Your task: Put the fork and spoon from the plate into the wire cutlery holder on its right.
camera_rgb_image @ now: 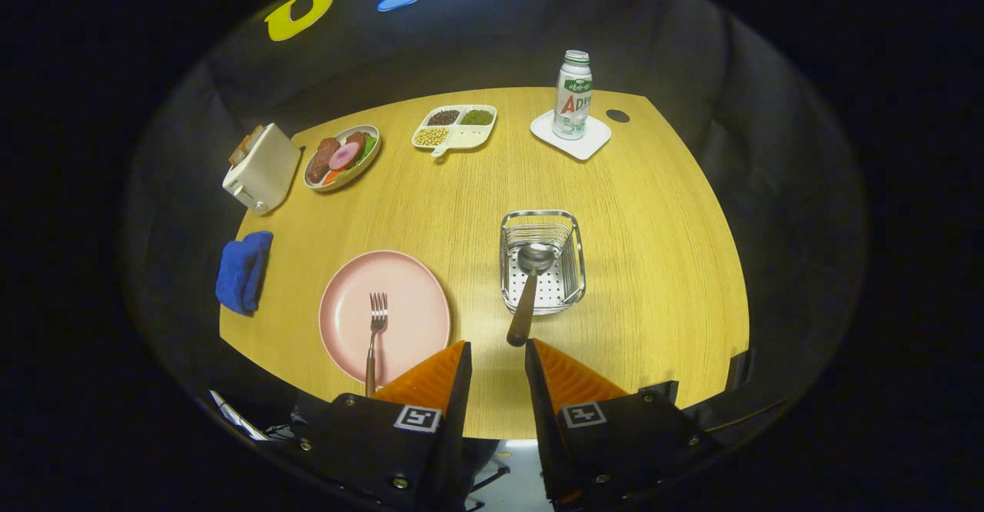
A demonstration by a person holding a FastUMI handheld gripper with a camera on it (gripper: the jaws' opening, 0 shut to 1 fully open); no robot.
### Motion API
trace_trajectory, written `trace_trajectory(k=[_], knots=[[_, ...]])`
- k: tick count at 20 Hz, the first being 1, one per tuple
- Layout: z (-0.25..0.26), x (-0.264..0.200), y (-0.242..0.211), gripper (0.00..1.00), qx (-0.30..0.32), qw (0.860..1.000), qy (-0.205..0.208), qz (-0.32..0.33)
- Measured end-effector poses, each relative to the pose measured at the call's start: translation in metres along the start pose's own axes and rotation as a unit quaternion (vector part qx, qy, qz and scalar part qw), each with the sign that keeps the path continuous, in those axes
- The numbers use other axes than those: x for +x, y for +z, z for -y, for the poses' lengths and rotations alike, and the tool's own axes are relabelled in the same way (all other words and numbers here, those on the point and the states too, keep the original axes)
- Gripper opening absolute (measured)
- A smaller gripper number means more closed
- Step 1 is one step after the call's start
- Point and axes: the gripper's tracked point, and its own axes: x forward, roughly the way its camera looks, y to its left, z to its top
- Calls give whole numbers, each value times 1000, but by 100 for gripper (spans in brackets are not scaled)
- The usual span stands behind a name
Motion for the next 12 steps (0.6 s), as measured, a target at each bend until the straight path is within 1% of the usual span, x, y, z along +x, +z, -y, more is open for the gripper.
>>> trace_trajectory(k=[7,11,12], knots=[[-37,5,-19,43,2,1000,24,8],[-64,20,-37,43,-6,999,36,-7],[-73,20,-47,42,-9,999,40,-14]])
